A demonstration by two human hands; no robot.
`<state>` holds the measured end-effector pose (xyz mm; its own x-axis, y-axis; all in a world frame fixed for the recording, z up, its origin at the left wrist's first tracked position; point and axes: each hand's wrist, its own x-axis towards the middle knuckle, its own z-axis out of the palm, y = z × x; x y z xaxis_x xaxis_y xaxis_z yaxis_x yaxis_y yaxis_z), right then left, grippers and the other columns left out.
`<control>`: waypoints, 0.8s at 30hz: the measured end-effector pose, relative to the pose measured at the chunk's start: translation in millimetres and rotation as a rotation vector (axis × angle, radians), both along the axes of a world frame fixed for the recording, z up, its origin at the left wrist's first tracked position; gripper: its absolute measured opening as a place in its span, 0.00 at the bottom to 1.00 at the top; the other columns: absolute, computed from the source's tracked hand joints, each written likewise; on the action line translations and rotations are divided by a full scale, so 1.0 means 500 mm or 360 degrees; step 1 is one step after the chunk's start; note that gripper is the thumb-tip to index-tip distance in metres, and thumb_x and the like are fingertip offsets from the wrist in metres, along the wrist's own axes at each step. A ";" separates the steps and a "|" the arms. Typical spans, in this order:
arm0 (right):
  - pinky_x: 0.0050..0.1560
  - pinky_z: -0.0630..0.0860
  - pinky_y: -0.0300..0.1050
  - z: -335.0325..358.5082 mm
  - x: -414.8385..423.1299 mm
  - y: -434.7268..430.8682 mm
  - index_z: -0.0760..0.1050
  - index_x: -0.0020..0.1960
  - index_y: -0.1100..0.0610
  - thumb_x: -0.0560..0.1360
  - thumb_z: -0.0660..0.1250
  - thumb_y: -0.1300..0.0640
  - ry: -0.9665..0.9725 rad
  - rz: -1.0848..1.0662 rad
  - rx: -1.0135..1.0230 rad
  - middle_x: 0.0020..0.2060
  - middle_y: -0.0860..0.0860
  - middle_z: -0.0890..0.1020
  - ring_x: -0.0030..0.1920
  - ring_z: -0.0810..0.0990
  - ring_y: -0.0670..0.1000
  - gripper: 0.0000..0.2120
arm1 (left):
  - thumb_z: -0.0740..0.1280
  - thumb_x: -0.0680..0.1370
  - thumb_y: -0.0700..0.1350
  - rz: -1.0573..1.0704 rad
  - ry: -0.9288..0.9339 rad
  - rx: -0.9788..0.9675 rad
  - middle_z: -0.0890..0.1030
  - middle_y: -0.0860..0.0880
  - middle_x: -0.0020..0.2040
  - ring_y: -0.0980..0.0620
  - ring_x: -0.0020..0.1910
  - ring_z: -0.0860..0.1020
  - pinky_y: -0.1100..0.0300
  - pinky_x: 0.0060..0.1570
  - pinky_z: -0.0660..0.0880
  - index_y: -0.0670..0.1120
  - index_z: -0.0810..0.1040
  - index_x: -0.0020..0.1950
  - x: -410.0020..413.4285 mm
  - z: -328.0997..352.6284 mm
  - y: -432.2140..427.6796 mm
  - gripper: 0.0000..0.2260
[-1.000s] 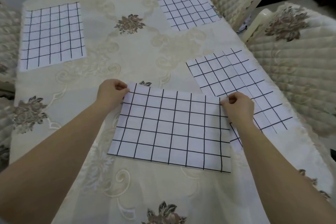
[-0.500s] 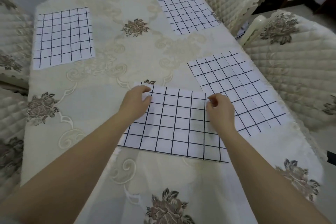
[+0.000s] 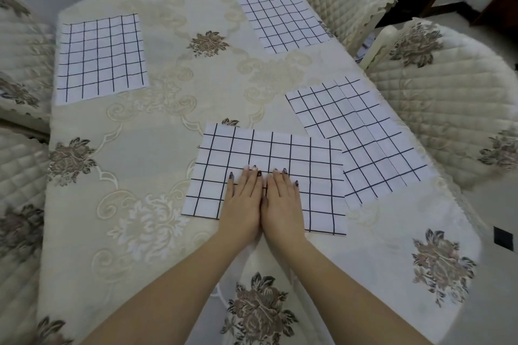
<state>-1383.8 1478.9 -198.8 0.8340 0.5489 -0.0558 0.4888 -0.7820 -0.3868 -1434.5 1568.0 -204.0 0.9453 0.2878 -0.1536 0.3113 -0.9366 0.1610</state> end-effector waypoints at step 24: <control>0.76 0.35 0.53 -0.007 -0.028 -0.153 0.33 0.77 0.55 0.75 0.38 0.30 0.0026 -0.0222 -0.0397 0.76 0.51 0.35 0.77 0.37 0.50 0.41 | 0.41 0.68 0.77 0.0586 0.0044 0.0011 0.42 0.44 0.79 0.47 0.78 0.39 0.46 0.74 0.36 0.46 0.39 0.78 -0.128 -0.002 0.048 0.49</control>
<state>-1397.9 1402.5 -202.0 0.8985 0.3964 -0.1886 0.3649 -0.9133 -0.1810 -1498.4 1592.0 -205.2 0.7735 0.6092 -0.1747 0.6320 -0.7618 0.1421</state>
